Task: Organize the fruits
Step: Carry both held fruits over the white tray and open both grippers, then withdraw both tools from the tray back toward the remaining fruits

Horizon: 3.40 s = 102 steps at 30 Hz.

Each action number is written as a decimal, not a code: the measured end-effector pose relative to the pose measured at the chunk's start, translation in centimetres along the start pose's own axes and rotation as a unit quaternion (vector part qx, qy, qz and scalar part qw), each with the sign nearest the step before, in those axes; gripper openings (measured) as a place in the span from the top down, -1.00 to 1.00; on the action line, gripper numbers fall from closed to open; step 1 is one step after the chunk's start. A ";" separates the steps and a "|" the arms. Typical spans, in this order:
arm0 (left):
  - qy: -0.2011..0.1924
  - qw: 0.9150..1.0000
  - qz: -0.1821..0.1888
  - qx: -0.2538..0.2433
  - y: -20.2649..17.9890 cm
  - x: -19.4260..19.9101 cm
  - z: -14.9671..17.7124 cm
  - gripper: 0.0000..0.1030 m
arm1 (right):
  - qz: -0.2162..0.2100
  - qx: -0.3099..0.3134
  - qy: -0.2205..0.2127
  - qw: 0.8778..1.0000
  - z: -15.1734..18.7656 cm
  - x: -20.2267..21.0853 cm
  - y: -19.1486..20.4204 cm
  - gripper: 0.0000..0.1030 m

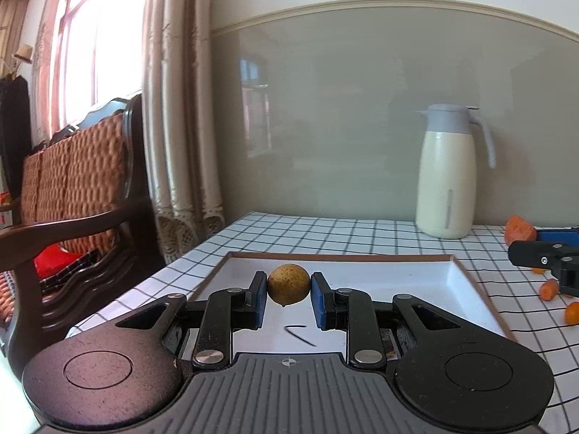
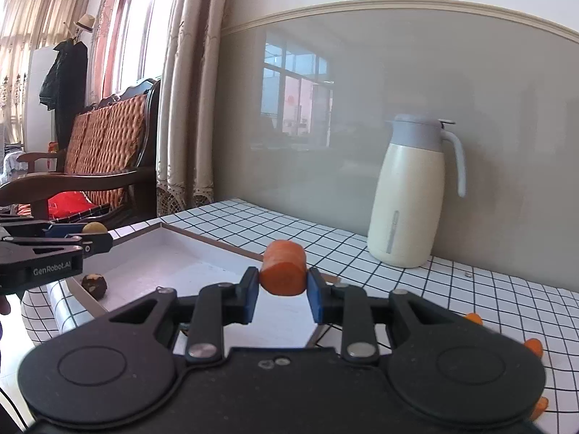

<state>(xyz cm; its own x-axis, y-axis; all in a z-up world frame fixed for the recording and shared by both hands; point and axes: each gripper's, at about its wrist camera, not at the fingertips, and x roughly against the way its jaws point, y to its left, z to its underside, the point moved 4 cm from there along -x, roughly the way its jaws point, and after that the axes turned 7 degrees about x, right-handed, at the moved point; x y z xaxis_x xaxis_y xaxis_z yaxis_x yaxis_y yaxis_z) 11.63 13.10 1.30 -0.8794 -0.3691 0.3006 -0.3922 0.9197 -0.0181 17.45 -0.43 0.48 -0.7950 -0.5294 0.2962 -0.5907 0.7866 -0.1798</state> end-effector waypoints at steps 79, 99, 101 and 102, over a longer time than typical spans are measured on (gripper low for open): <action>0.013 0.996 -0.084 0.022 5.8 -7.3 1.9 -1.00 | 0.028 -0.028 0.061 0.997 1.9 -8.9 -0.4 -0.89; 0.027 0.996 -0.086 0.027 5.7 -6.7 1.9 -1.00 | 0.019 -0.022 0.066 0.997 1.7 -8.3 -0.3 -0.89; 0.026 0.996 -0.087 0.022 5.6 -6.5 1.9 -1.00 | 0.022 -0.020 0.065 0.997 1.8 -8.0 -0.3 -0.89; 0.026 0.996 -0.086 0.021 5.5 -6.4 1.8 -1.00 | 0.022 -0.018 0.065 0.997 1.8 -7.9 -0.3 -0.89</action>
<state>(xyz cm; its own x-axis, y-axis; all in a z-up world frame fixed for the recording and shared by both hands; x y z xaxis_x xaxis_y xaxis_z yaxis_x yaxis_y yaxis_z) 14.61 20.29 -2.49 -0.7832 -0.5125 0.3520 -0.5482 0.8364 -0.0021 23.67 2.95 -3.52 -0.7944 -0.4496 0.4084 -0.5477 0.8208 -0.1618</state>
